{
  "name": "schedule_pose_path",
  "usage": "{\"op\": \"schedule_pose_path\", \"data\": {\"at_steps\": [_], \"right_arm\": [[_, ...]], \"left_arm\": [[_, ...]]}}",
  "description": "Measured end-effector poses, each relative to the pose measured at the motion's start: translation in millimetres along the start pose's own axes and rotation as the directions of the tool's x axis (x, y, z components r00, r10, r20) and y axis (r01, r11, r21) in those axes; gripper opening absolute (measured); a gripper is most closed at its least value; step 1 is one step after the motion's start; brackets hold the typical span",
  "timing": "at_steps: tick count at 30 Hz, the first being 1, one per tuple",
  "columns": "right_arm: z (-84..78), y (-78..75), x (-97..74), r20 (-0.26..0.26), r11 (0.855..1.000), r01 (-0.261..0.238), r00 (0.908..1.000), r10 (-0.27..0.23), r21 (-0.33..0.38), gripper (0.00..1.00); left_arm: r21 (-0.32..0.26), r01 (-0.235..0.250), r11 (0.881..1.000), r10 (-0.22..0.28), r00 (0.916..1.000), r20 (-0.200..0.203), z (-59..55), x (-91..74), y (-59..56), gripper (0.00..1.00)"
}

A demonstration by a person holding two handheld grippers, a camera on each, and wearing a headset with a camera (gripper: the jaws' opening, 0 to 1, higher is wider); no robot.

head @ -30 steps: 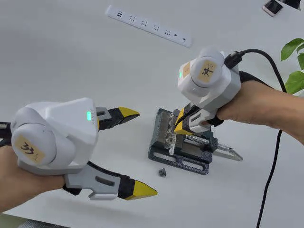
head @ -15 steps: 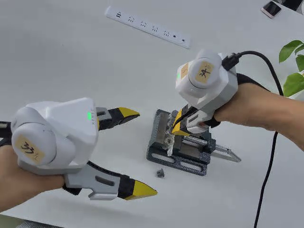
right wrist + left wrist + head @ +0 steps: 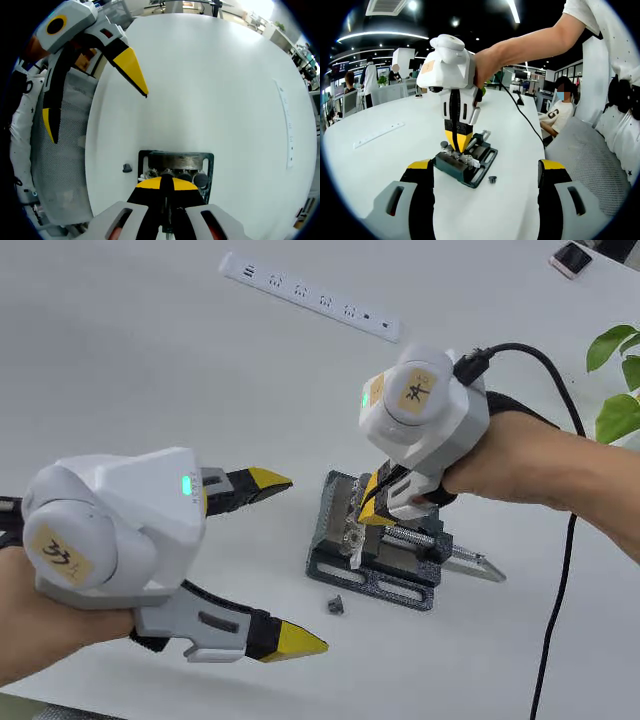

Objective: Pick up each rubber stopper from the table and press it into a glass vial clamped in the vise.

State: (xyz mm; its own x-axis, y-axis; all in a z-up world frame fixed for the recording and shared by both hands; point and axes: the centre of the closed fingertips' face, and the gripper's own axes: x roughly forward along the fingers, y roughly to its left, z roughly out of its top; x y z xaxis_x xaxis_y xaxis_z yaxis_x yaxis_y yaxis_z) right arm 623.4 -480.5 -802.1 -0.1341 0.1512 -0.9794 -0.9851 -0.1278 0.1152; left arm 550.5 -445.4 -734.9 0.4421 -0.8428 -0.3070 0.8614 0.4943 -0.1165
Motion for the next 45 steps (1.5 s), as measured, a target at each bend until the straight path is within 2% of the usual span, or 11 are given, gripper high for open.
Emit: {"op": "schedule_pose_path", "data": {"at_steps": [5, 13, 15, 18, 26, 45], "right_arm": [[0.4, -0.2, 1.4, -0.016, 1.000, 0.000, 0.9999, 0.000, -0.015, 0.00], [0.0, -3.1, 2.8, -0.015, 0.999, -0.039, 0.9991, 0.039, 0.000, 0.00], [0.7, -0.3, 3.0, -0.041, 0.999, -0.032, 0.9987, 0.031, -0.035, 0.00], [0.3, 1.6, 2.5, -0.051, 0.999, -0.023, 0.9985, 0.021, -0.044, 0.00], [-2.5, 1.2, -0.2, -0.023, 0.998, 0.008, 0.9997, -0.009, -0.058, 0.01], [-2.5, 1.3, -2.9, 0.077, 0.999, 0.042, 0.9961, -0.042, 0.004, 0.01]], "left_arm": [[0.003, 0.003, 1.000, -0.003, 1.0000, 0.001, 1.4, 2.1, -0.9, 0.84], [0.006, 0.003, 1.000, -0.003, 1.0000, -0.005, 1.7, 2.0, -3.2, 0.84], [0.010, 0.003, 1.000, -0.003, 1.0000, -0.009, 2.1, 1.8, -4.5, 0.84], [0.014, 0.003, 1.000, -0.003, 0.9999, -0.015, 3.3, 1.1, -6.9, 0.84], [0.029, -0.009, 1.000, 0.010, 0.9993, -0.036, 6.0, -4.4, -8.8, 0.84], [0.035, -0.029, 0.999, 0.031, 0.9986, -0.044, 9.8, -8.7, -11.9, 0.84]]}}
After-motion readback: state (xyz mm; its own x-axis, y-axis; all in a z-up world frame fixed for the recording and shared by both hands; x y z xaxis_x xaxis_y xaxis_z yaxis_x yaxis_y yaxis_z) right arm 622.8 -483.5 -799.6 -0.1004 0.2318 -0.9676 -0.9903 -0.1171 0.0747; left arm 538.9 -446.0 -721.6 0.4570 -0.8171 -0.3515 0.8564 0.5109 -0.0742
